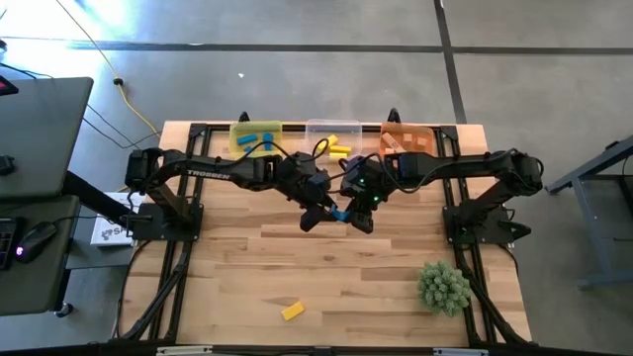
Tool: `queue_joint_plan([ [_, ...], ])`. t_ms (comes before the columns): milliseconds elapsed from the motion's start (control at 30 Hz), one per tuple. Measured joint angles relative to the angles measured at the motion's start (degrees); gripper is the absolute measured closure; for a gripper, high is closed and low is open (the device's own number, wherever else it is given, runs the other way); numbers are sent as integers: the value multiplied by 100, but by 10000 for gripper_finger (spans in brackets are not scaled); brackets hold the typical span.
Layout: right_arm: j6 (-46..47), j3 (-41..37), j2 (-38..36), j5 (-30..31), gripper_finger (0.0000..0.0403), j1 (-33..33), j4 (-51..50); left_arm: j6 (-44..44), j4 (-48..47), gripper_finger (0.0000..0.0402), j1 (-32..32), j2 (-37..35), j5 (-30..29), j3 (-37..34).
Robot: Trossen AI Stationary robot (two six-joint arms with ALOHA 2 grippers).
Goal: Sort & place blocks by color
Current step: Put the blue block into the yellow bin
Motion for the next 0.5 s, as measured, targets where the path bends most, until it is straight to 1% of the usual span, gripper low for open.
queue_joint_plan([
  [133,-12,0,0,-4,294,-20,0,89,-44,197,7,0,-44,0],
  [233,-28,0,0,-7,294,-25,2,101,-58,214,7,0,-60,0],
  [500,-105,0,0,-62,294,-123,-7,428,-77,292,13,0,-77,0],
])
